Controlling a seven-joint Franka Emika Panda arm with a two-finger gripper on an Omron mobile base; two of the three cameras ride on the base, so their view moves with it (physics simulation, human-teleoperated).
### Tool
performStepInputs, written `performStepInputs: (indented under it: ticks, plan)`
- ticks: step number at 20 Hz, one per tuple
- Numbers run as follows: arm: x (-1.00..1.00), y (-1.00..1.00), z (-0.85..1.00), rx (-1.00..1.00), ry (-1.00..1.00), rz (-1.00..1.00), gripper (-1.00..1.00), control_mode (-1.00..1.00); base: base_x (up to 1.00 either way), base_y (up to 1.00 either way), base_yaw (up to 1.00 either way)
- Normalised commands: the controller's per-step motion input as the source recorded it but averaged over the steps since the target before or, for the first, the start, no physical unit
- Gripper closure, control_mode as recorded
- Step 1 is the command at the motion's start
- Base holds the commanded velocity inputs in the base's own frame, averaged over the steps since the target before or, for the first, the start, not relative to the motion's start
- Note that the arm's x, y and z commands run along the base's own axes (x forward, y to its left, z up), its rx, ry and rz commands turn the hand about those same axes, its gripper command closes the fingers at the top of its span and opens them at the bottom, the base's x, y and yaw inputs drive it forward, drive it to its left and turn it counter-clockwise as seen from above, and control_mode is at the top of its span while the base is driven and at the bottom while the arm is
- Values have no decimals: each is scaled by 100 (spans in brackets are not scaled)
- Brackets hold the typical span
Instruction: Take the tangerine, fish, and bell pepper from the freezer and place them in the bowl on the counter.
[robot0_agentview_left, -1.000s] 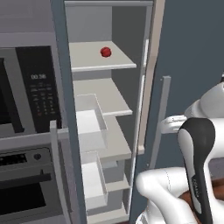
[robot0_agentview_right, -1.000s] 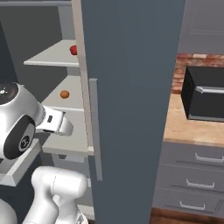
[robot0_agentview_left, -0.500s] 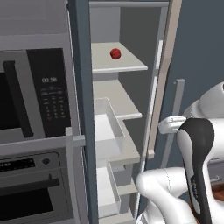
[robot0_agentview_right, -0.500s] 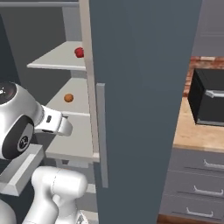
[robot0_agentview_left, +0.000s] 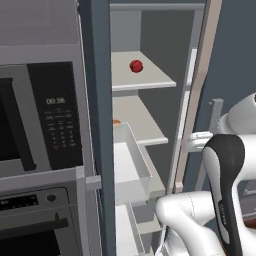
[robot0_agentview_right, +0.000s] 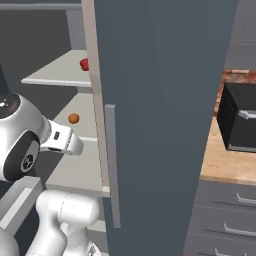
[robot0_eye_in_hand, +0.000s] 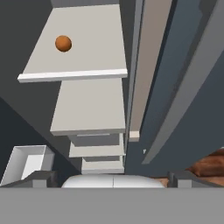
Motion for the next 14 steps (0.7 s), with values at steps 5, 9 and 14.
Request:
performStepInputs:
  ticks: [5,9,14]
  plan:
    - [0,0,0,0,0,0,-100,100,21,16,0]
    - [0,0,0,0,0,0,-100,100,15,21,0]
    - [0,0,0,0,0,0,-100,100,25,27,0]
